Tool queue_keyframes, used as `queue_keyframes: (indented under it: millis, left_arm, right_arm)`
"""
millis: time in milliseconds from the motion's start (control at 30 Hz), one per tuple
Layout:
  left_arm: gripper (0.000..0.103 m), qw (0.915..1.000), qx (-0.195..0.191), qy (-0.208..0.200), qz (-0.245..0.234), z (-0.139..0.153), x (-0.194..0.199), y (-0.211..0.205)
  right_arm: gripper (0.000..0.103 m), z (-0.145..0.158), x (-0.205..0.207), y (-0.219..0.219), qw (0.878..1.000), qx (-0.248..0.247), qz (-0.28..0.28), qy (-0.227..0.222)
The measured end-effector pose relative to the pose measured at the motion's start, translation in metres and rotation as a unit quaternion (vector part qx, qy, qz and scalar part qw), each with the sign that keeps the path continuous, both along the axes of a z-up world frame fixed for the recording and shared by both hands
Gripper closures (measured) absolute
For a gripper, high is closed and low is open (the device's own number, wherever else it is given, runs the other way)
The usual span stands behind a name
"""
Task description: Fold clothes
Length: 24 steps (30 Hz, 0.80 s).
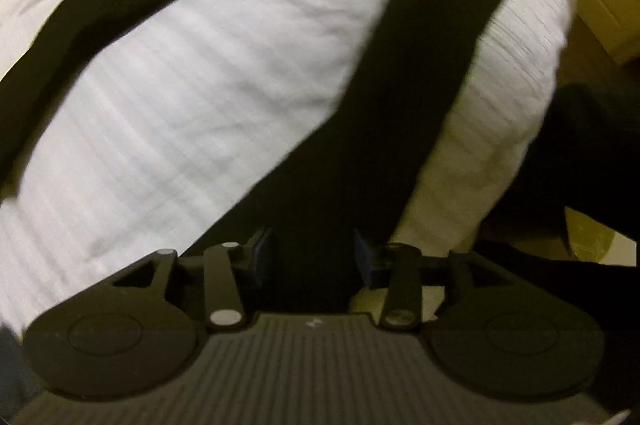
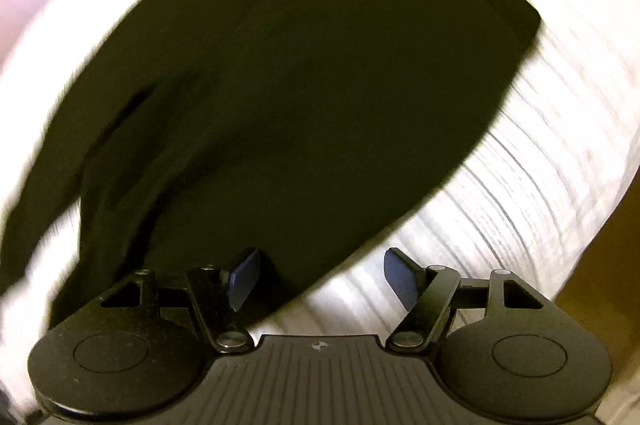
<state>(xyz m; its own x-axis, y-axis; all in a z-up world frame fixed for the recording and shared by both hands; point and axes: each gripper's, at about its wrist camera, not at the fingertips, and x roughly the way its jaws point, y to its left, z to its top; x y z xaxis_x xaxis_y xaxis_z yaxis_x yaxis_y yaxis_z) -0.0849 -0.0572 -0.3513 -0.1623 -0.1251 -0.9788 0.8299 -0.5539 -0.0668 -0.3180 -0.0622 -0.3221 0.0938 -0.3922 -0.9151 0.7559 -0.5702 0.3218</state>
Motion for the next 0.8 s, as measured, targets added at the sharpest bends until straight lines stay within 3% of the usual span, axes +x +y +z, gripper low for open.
queue_keyframes:
  millis: [133,167,200,233,300,367,467,633,700,767,800]
  left_arm:
    - [0.06,0.9981,-0.006,-0.027,-0.054,0.0,-0.034,-0.004]
    - [0.06,0.9981,-0.005,-0.028,-0.055,0.002,-0.041,-0.006]
    - [0.06,0.9982,-0.001,-0.027,-0.054,0.004,-0.045,-0.009]
    - [0.06,0.9982,0.001,-0.026,-0.055,0.005,-0.049,-0.012]
    - [0.06,0.9979,0.001,-0.026,-0.06,0.008,-0.056,-0.016]
    - [0.06,0.998,0.003,-0.026,-0.058,0.009,-0.061,-0.02]
    - [0.059,0.9984,0.006,-0.028,-0.048,0.005,-0.064,-0.024]
    - [0.053,0.9972,0.003,-0.064,-0.039,-0.004,-0.045,-0.02]
    - [0.048,0.9968,-0.003,-0.075,-0.029,-0.006,-0.027,-0.018]
    - [0.04,0.9961,-0.009,-0.086,-0.018,-0.008,-0.009,-0.016]
    - [0.038,0.9957,-0.012,-0.091,-0.013,-0.009,-0.001,-0.015]
  right_arm:
    - [0.032,-0.011,-0.027,0.009,0.997,-0.031,-0.045,-0.06]
    - [0.053,-0.008,-0.031,0.011,0.996,-0.029,-0.045,-0.068]
    - [0.082,-0.005,-0.036,0.012,0.996,-0.028,-0.045,-0.077]
    - [0.099,-0.003,-0.041,0.014,0.995,-0.027,-0.044,-0.085]
    - [0.099,0.002,-0.05,0.017,0.994,-0.024,-0.044,-0.101]
    - [0.099,0.023,-0.065,0.018,0.996,-0.019,-0.024,-0.084]
    - [0.099,0.044,-0.077,0.016,0.999,0.002,0.008,-0.04]
    - [0.098,0.034,-0.049,-0.004,0.994,0.06,0.087,0.029]
    - [0.092,0.037,-0.035,-0.007,0.99,0.076,0.101,0.069]
    - [0.037,0.04,-0.022,-0.009,0.983,0.093,0.116,0.11]
    - [0.032,0.044,-0.012,-0.01,0.978,0.097,0.13,0.131]
